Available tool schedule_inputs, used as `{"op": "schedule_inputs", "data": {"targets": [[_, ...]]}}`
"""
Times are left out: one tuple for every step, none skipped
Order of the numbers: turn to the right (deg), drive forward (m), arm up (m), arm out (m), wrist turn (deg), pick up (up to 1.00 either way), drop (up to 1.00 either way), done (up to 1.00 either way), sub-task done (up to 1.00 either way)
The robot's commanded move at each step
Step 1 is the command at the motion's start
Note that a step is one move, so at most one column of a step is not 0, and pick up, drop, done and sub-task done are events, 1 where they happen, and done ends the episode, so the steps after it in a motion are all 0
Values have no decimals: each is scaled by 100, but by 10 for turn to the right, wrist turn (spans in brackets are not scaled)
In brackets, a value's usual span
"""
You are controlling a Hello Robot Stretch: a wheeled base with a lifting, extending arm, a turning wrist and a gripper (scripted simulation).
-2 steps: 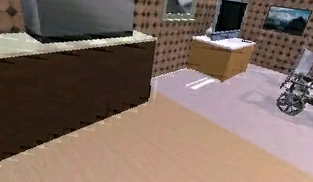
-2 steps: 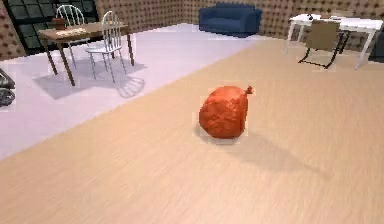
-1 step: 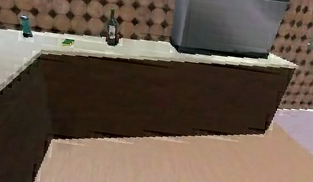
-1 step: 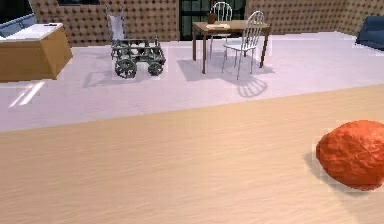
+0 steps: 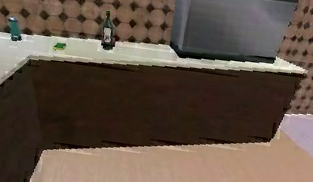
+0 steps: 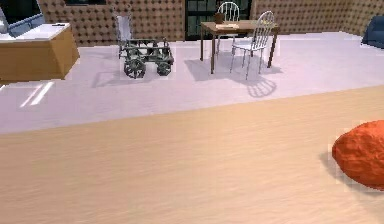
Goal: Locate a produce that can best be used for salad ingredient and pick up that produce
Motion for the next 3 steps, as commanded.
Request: {"op": "schedule_inputs", "data": {"targets": [[-450,0,0,0,0,0,0,0,0],[-450,0,0,0,0,0,0,0,0],[-450,0,0,0,0,0,0,0,0]]}}
